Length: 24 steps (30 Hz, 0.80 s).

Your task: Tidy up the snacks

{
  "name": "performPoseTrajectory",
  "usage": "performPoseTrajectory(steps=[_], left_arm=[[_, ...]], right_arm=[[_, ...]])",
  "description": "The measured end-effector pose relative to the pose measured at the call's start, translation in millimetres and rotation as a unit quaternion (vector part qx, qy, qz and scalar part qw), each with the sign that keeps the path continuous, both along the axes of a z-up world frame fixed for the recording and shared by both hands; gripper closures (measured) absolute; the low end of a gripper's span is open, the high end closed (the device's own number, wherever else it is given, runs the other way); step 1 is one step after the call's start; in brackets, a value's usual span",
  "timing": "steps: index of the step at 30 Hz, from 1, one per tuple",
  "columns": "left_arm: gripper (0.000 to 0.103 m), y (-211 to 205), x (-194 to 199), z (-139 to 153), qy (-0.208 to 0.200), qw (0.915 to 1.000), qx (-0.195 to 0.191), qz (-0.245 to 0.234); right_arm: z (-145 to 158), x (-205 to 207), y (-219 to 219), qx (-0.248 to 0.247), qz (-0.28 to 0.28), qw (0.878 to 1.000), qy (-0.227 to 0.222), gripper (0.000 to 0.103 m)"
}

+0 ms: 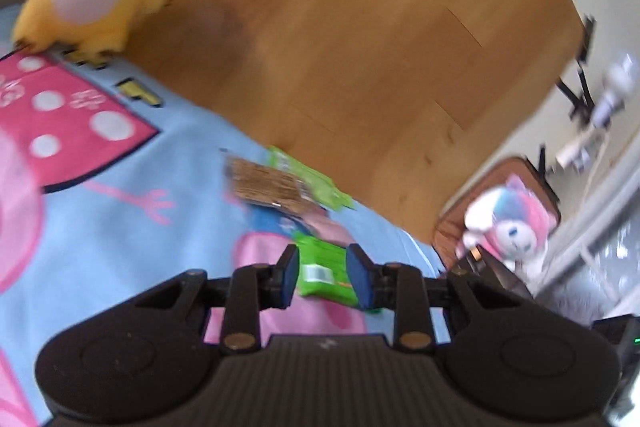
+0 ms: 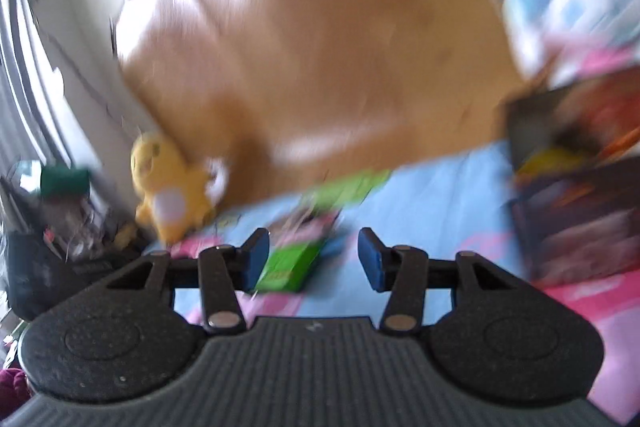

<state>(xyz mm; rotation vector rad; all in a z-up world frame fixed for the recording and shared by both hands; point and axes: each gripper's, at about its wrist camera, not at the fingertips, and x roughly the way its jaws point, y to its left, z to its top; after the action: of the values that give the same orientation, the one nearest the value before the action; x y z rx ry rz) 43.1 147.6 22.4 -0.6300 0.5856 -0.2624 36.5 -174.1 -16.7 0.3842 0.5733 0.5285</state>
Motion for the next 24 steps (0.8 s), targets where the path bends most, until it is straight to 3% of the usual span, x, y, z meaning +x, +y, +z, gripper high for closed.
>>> performPoseTrajectory(steps=[3,6,8,9,10,11,15,18,22,24], left_arm=[[0.071,9,1,-11,0.009,0.9998,-0.017,0.006],[0.071,13,1,-19,0.014,0.9994,-0.033,0.000],[0.071,10,2,-21,0.016,0.9991,-0.037,-0.007],[0.071,9,2,-21,0.016,0.9992,-0.036,-0.011],[0.071,6,0,-20,0.015,0.9993,-0.032,-0.012],[0.071,6,0,-20,0.014,0.9994,-0.030,-0.013],[0.071,6,3,-22,0.020,0.9986,-0.045,-0.018],[0.071,-10,6,-26,0.037,0.9974,-0.047,-0.040],[0.047,-42,10,-26,0.041,0.9946,-0.049,-0.082],[0.046,-61,13,-25,0.043,0.9926,-0.045,-0.105]], right_arm=[[-15,18,48,-0.057,0.022,0.998,0.017,0.049],[-19,42,85,-0.102,0.031,0.994,0.023,0.031],[-23,54,93,-0.111,0.031,0.993,0.037,0.039],[-22,54,98,-0.125,0.029,0.991,0.027,0.050],[-16,55,98,-0.126,0.029,0.991,0.030,0.055],[-14,52,94,-0.117,0.032,0.992,0.034,0.057],[-7,25,71,-0.078,0.034,0.996,0.038,0.085],[-10,-3,47,-0.048,0.025,0.997,0.047,0.087],[-17,-34,22,-0.005,0.013,0.998,0.061,0.089],[-19,-42,8,0.016,0.006,0.998,0.068,0.089]])
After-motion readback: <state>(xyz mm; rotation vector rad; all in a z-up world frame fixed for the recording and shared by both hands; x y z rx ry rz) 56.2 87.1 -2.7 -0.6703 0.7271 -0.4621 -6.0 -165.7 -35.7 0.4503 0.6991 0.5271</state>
